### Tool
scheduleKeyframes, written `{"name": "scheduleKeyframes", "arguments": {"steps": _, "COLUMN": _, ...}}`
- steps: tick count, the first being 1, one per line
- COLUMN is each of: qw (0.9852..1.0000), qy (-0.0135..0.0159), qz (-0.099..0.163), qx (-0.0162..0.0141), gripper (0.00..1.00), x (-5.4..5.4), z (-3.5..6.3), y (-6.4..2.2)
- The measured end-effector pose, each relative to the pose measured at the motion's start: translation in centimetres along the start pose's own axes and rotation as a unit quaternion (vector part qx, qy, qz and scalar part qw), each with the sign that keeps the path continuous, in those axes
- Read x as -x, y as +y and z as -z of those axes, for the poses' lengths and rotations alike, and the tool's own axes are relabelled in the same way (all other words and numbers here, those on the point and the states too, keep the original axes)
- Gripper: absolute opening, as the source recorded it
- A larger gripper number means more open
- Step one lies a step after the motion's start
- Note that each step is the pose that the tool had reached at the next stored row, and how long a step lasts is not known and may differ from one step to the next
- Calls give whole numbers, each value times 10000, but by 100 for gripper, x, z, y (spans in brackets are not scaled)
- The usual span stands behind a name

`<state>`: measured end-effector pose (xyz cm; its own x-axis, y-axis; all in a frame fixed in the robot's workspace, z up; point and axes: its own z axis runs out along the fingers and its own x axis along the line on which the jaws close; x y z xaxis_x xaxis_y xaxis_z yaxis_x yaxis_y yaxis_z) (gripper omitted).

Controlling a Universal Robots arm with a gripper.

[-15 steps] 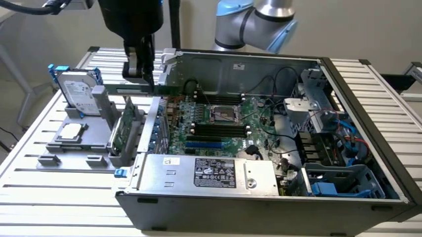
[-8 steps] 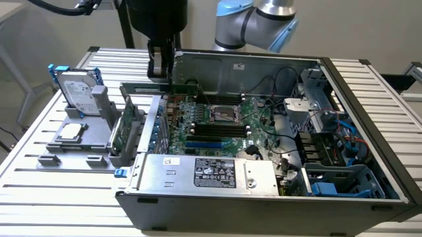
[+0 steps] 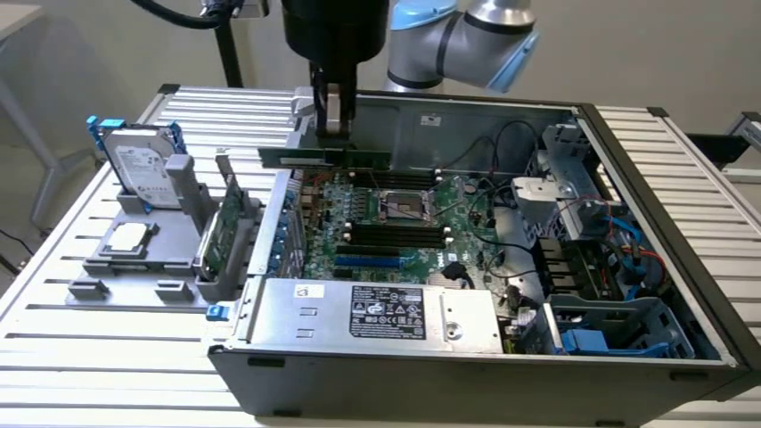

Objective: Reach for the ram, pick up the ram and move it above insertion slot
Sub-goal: 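Pick up the ram and move it above insertion slot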

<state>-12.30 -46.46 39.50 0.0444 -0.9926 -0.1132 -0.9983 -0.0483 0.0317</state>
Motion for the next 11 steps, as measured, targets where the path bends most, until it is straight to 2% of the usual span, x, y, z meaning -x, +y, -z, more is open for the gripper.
{"name": "scheduleKeyframes", "arguments": {"steps": 11, "qw": 10000, "qy": 1, "qz": 0, "qx": 0, "gripper": 13, "x": 168, "z": -7, "y": -376}}
